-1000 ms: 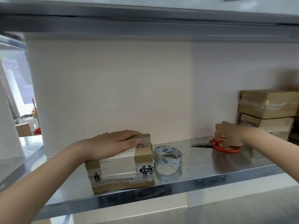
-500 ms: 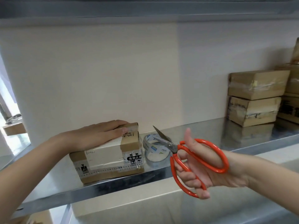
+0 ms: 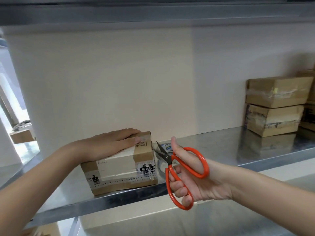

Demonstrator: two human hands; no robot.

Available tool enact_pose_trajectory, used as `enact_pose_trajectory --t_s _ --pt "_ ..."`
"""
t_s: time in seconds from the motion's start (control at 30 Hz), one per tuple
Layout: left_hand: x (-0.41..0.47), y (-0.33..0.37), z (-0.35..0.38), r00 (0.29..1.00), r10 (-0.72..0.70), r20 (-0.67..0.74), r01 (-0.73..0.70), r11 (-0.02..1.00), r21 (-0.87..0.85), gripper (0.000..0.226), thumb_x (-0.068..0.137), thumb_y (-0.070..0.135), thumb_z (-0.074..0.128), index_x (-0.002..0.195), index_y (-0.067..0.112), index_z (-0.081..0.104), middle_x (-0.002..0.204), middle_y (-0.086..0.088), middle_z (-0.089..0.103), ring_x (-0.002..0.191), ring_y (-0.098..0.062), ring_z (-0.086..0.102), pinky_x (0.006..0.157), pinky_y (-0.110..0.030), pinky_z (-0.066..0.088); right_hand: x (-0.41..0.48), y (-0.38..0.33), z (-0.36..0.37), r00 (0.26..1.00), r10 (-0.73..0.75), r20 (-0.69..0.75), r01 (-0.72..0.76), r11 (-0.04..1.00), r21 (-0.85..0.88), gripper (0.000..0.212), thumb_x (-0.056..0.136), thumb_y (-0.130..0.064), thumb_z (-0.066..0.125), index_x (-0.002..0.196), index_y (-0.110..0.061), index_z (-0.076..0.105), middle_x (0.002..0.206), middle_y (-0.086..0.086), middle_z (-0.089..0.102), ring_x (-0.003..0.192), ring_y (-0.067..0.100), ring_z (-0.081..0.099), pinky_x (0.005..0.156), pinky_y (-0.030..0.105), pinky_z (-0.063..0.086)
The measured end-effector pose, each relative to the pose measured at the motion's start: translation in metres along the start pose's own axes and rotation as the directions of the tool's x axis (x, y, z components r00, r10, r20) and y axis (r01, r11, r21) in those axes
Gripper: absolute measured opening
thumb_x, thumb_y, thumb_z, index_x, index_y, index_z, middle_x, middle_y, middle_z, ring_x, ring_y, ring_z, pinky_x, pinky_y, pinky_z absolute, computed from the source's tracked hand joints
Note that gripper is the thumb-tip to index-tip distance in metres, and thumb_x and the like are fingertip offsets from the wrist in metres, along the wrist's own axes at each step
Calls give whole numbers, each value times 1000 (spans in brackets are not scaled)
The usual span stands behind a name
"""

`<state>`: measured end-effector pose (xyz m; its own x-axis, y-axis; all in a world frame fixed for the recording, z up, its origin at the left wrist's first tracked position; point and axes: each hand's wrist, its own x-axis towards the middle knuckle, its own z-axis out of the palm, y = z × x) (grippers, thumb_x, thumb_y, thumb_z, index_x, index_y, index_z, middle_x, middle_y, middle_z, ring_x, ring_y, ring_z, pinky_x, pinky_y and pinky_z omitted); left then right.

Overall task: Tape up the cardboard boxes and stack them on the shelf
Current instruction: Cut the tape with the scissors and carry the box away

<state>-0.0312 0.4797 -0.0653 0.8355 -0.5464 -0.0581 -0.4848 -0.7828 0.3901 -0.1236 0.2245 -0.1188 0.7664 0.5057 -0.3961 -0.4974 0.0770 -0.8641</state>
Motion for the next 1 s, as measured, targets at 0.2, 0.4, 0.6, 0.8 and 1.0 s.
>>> enact_pose_trajectory --t_s 0.2,0.4,0.6,0.8,1.0 --pt "2 0 0 1000 7 -8 -7 1000 -13 53 86 82 26 131 59 42 126 40 52 120 10 50 111 -37 36 16 -8 11 999 -36 -22 35 998 -50 77 71 -92 42 63 -16 38 61 3 35 51 13 36 45 22 39" --pt "0 1 1 1000 -1 -13 0 1000 -25 47 91 78 28 130 58 44 126 40 52 120 10 49 112 -37 36 17 -6 10 981 -150 -124 129 977 -168 72 76 -84 45 48 -18 37 41 -4 37 32 6 35 33 16 31" --pt "0 2 0 1000 -7 -15 7 1000 -17 66 78 92 23 131 58 43 128 38 52 121 8 48 112 -38 35 -10 -32 -11 906 -319 -278 225 919 -323 68 78 -76 51 52 -16 34 41 0 33 30 11 29 32 15 25" --pt "-14 -5 -4 999 -41 -7 41 999 -24 65 82 88 25 135 54 42 129 36 51 122 7 48 113 -38 35 -27 -44 -83 589 -622 -516 -406 324 -854 47 86 -57 66 87 -10 60 73 1 64 65 17 58 56 31 43" --pt "-24 0 -5 996 -88 -10 89 996 12 49 98 68 27 142 48 38 136 26 50 124 -1 48 111 -35 34 -6 -32 -88 648 -645 -405 -632 -158 -758 38 96 -53 44 97 -19 62 104 -1 53 101 16 49 79 28 47"
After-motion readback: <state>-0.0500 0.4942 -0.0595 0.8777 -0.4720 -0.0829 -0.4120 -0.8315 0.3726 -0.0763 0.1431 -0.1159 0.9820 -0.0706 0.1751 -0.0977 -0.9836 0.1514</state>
